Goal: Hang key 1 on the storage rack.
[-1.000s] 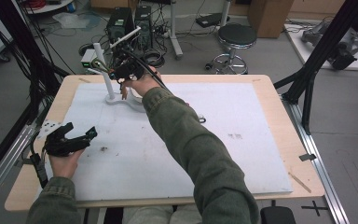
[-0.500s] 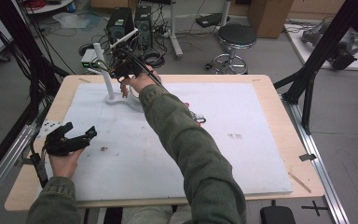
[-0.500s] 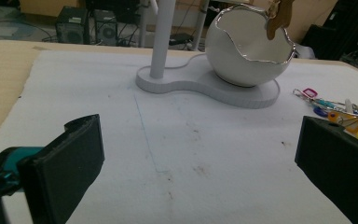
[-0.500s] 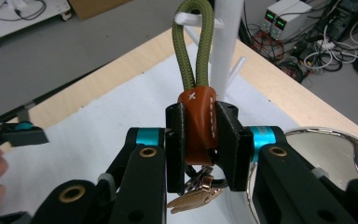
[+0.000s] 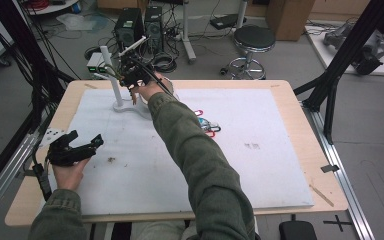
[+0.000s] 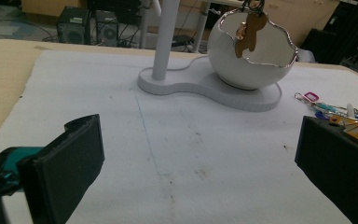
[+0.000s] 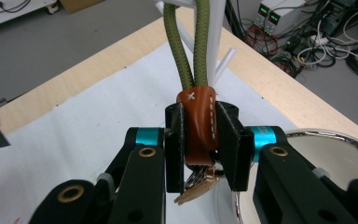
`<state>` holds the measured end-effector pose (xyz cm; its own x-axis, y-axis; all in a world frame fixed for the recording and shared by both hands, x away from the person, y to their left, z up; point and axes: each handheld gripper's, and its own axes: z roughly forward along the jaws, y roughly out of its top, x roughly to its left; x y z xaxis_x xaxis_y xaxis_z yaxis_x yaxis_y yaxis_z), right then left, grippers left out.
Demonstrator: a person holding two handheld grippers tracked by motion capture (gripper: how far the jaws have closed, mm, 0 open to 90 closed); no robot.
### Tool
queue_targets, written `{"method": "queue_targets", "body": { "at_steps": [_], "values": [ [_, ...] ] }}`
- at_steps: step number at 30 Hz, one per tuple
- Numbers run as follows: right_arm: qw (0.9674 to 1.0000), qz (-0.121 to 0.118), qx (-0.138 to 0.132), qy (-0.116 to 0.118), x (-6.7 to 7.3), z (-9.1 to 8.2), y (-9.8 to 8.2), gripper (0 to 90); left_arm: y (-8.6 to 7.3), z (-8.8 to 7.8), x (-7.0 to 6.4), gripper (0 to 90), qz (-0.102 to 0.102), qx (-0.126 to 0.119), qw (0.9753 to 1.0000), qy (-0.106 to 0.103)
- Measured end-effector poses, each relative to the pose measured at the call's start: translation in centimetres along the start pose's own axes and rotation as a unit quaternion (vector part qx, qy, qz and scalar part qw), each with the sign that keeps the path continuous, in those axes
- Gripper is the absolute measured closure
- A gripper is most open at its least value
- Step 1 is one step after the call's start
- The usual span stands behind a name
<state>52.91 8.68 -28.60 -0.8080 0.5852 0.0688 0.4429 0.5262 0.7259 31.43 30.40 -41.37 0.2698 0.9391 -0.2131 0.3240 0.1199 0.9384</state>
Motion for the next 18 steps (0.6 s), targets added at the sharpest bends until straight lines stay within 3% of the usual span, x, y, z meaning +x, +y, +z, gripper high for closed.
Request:
{"method": "queue_targets", "body": {
  "at_steps": [8, 9, 10, 12, 13, 14, 18],
  "values": [
    [0.9999, 0.008, 0.001, 0.007, -0.3, 0.7, -0.2, 71.6, -0.1, 0.1, -0.2, 1.7, 0.008, 0.011, 0.9999, -0.001],
    [0.9995, 0.024, 0.005, 0.021, -0.5, 0.6, -0.2, 62.5, -0.1, 0.1, -0.2, 1.7, 0.007, 0.01, 0.9999, 0.0],
    [0.9992, 0.024, 0.01, 0.032, -0.5, 0.5, -0.3, 58.3, -0.1, 0.1, -0.2, 1.7, 0.009, 0.012, 0.9999, 0.001],
    [0.9995, 0.014, 0.013, 0.025, -0.4, 0.4, -0.3, 55.0, -0.1, 0.1, -0.2, 1.7, 0.01, 0.014, 0.9998, 0.0],
    [0.9995, 0.012, 0.014, 0.024, -0.4, -0.1, -0.6, 47.0, -0.1, 0.1, -0.3, 1.7, 0.01, 0.014, 0.9998, 0.001],
    [0.9995, 0.012, 0.014, 0.024, -0.4, -0.1, -0.6, 47.0, -0.1, 0.1, -0.3, 1.7, 0.01, 0.014, 0.9998, 0.001],
    [0.9994, 0.016, 0.017, 0.024, -0.6, -1.2, -1.1, 27.9, -0.2, 0.2, -0.3, 1.7, 0.011, 0.021, 0.9997, -0.001]
  ]
}}
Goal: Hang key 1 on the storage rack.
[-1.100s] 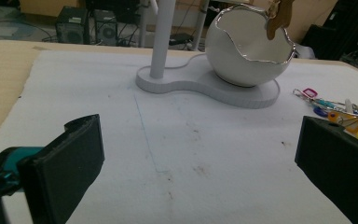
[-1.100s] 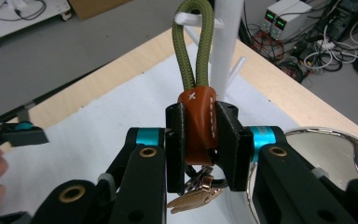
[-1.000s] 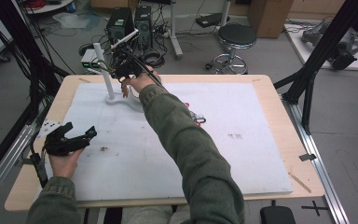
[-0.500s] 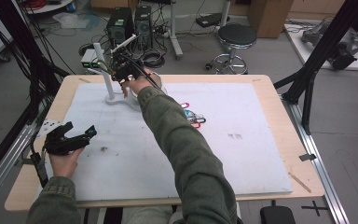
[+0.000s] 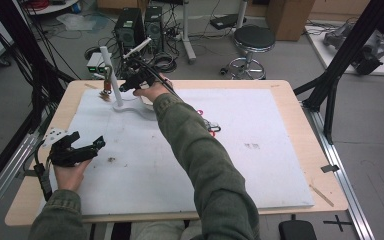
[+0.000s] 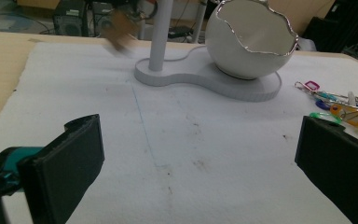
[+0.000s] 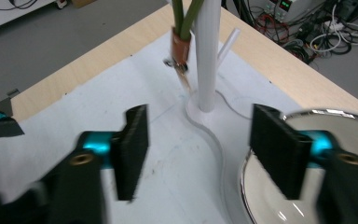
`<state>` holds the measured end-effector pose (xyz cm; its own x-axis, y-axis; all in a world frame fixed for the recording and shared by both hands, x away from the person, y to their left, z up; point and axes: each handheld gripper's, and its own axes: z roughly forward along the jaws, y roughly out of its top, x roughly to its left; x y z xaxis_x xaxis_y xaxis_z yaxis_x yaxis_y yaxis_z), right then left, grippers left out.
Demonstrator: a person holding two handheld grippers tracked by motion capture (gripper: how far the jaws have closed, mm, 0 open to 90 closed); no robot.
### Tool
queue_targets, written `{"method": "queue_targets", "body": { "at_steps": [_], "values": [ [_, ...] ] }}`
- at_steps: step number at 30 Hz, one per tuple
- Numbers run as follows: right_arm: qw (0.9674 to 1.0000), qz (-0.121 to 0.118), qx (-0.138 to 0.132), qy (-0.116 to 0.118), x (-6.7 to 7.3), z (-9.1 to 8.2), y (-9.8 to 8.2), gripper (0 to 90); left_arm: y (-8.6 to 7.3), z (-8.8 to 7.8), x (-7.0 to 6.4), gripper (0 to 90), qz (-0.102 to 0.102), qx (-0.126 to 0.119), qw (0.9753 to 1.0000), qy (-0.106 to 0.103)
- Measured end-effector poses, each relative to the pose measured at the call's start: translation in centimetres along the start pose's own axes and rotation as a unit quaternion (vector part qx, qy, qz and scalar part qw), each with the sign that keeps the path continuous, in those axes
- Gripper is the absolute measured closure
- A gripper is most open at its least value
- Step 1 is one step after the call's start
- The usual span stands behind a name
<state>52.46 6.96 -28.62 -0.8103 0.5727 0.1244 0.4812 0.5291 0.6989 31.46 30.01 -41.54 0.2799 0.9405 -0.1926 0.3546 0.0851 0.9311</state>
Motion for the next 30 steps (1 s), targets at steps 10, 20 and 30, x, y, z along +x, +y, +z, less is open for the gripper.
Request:
{"method": "queue_targets", "body": {
  "at_steps": [10, 20, 30],
  "values": [
    [0.9998, 0.008, 0.016, -0.005, -0.7, -2.4, -1.4, 2.0, 0.0, 0.1, -0.1, 1.7, 0.004, 0.005, 1.0, 0.002],
    [0.9997, 0.015, 0.01, -0.018, -1.5, -4.8, -3.7, 1.2, -0.1, 0.2, -0.2, 1.7, 0.003, 0.005, 1.0, 0.002],
    [0.9992, 0.028, -0.006, -0.028, -2.3, -6.7, -6.0, 1.2, 0.0, 0.1, -0.3, 1.7, 0.008, 0.005, 1.0, -0.001]
  ]
}}
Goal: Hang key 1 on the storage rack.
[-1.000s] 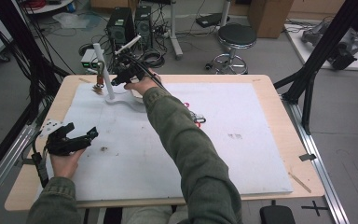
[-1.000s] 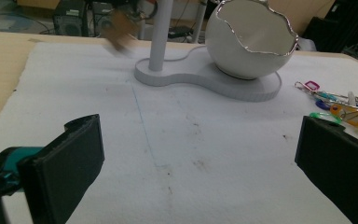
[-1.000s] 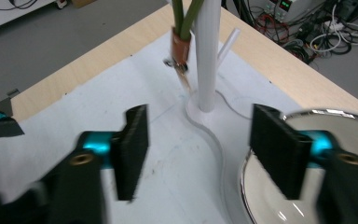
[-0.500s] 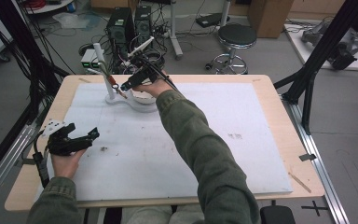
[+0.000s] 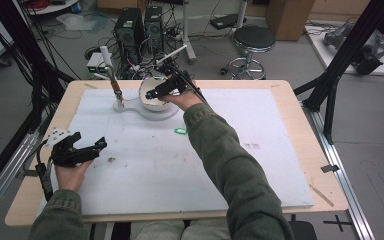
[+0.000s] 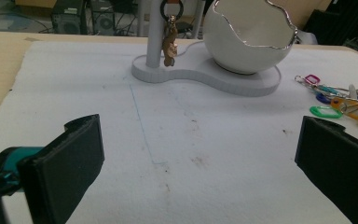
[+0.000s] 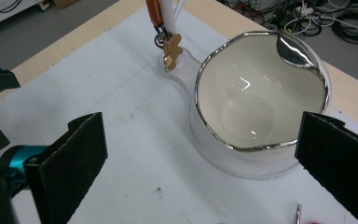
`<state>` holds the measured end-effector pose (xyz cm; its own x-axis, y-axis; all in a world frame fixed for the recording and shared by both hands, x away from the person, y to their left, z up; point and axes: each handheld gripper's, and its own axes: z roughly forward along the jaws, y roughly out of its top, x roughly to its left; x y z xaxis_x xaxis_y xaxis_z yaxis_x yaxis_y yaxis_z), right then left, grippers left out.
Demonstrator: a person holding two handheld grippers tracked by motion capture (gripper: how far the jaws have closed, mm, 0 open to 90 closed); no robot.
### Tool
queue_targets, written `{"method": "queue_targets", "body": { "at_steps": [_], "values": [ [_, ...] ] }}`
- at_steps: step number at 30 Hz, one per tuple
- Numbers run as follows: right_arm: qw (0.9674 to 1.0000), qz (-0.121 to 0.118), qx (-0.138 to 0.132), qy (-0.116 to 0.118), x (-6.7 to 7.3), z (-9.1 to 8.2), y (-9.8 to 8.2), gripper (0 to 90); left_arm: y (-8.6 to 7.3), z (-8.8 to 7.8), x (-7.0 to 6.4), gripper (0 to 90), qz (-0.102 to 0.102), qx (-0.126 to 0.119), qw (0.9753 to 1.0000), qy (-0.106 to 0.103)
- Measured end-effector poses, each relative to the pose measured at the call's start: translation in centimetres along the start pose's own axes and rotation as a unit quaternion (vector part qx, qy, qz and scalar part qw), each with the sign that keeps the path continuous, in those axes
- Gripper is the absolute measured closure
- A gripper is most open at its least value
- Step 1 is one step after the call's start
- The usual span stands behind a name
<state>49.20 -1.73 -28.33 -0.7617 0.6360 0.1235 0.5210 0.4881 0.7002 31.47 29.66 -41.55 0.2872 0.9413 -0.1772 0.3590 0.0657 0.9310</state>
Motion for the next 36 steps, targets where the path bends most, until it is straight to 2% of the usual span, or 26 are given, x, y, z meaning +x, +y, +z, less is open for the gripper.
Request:
{"method": "queue_targets", "body": {
  "at_steps": [4, 7, 10, 14, 16, 28, 36],
  "values": [
    [1.0, 0.004, -0.006, -0.001, -0.2, -0.3, -1.2, 1.2, 0.0, 0.0, 0.0, 1.7, 0.0, 0.001, 1.0, 0.0],
    [1.0, -0.002, 0.0, -0.005, -0.3, -0.5, -1.9, 1.2, 0.0, 0.0, 0.0, 1.7, 0.001, 0.003, 1.0, -0.001],
    [1.0, 0.004, -0.009, 0.0, -0.4, -0.8, -2.6, 1.3, 0.0, 0.0, -0.1, 1.7, 0.001, 0.003, 1.0, -0.001],
    [0.9999, -0.003, -0.009, -0.007, -0.6, -1.5, -3.3, 1.2, 0.0, 0.0, -0.1, 1.7, 0.001, 0.004, 1.0, -0.001],
    [0.9998, 0.0, -0.017, -0.009, -0.7, -1.9, -3.6, 1.3, 0.0, 0.0, -0.1, 1.7, 0.004, 0.006, 1.0, -0.002],
    [0.9994, 0.017, -0.025, -0.016, -2.5, -3.0, -6.3, 1.3, 0.0, 0.0, -0.2, 1.7, 0.004, 0.007, 1.0, -0.002],
    [0.9994, 0.025, -0.016, -0.019, -3.4, -3.0, -7.9, 1.3, -0.1, 0.0, -0.3, 1.7, 0.006, 0.01, 0.9999, -0.003]
  ]
}}
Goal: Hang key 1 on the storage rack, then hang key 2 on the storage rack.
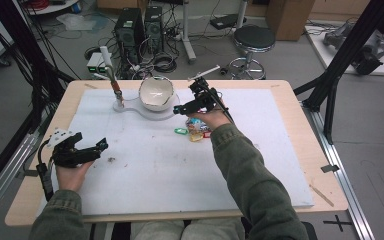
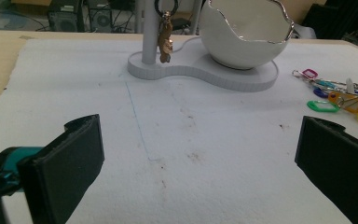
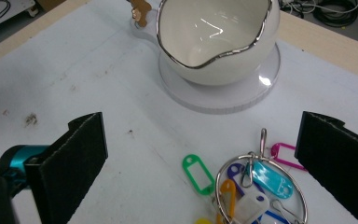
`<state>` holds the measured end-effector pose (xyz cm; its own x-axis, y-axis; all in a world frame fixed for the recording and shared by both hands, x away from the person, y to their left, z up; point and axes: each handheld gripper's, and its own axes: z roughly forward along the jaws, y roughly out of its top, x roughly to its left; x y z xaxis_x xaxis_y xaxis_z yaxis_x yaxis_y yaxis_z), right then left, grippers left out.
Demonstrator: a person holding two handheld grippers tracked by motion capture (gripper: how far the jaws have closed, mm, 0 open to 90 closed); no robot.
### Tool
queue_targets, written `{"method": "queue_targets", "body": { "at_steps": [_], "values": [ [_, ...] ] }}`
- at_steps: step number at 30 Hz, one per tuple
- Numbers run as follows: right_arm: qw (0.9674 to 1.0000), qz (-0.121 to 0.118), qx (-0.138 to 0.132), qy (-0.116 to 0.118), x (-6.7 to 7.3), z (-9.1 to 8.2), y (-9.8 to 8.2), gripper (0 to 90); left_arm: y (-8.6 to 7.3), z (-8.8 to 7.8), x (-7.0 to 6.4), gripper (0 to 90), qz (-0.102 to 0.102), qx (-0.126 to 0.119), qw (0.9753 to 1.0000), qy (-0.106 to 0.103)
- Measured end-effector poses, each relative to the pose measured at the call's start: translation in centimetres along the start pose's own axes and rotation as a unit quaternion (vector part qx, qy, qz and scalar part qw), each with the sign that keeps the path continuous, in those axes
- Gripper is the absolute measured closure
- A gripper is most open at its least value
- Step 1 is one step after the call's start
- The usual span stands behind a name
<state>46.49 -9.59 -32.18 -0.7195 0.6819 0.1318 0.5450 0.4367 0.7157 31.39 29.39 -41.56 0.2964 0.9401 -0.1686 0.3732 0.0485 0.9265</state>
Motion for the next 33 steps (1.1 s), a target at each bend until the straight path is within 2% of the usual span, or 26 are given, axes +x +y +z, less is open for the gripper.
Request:
{"method": "queue_targets", "body": {
  "at_steps": [3, 5, 13, 33],
  "values": [
    [0.9999, 0.005, 0.009, -0.001, -0.5, 0.3, -0.9, 1.3, 0.0, 0.0, 0.0, 1.7, 0.001, 0.0, 1.0, -0.001],
    [0.9998, 0.001, 0.016, -0.013, -0.8, 0.5, -1.5, 1.3, 0.0, 0.0, 0.0, 1.7, 0.001, -0.001, 1.0, -0.001],
    [0.9994, 0.011, 0.029, -0.016, -2.0, 0.8, -2.9, 1.4, 0.0, 0.0, 0.0, 1.7, 0.001, -0.001, 1.0, 0.0],
    [0.9983, 0.012, 0.056, -0.014, -2.9, 1.7, -5.3, 1.5, 0.0, 0.0, 0.0, 1.7, 0.0, -0.001, 1.0, -0.001]
  ]
}}
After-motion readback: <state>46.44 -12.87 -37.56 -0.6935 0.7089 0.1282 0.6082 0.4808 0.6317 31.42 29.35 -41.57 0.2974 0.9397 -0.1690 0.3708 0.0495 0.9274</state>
